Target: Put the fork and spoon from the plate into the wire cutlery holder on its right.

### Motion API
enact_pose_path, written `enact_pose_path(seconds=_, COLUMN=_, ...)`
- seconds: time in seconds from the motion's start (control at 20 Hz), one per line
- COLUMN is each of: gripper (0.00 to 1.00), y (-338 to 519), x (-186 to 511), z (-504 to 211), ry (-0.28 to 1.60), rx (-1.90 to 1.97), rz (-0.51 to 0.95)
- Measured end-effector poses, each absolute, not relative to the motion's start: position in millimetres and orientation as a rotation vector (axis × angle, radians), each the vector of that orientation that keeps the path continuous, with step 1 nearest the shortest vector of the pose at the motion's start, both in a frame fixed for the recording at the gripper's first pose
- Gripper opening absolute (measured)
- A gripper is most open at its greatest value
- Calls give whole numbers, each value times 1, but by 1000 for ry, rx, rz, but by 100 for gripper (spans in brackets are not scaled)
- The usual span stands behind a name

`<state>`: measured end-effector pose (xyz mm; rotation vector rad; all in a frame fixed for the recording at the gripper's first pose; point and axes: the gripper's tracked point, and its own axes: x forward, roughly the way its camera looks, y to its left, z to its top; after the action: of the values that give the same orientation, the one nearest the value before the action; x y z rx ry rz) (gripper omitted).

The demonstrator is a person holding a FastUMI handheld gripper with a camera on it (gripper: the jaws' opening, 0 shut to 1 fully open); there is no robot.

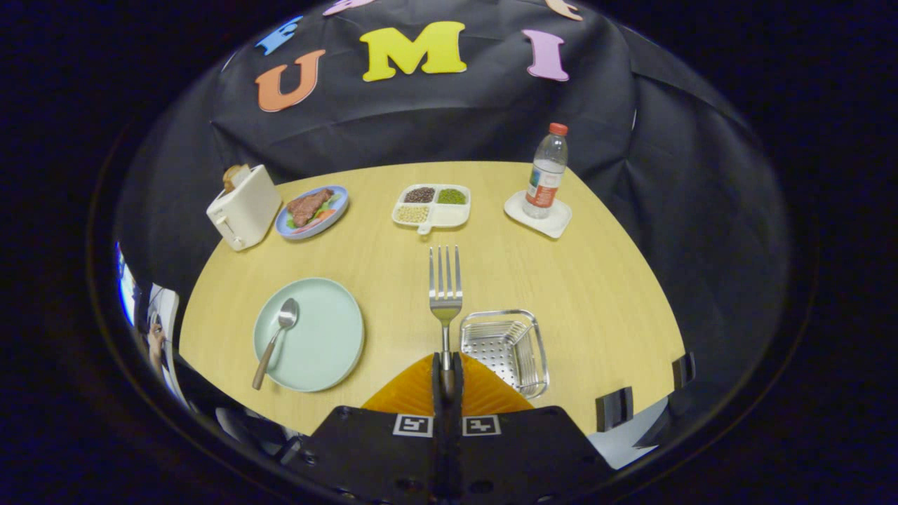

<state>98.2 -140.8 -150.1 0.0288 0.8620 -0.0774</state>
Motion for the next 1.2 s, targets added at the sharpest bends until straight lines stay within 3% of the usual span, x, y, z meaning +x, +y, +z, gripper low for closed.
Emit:
enact_pose_path(seconds=0.7, gripper=1, y=-185, x=74, z=-165, ry=896, rx=64, rz=-96)
enact_pose_path(seconds=1.2, gripper=14, y=-186, x=66, z=-163, ry=877, rx=74, rz=-111)
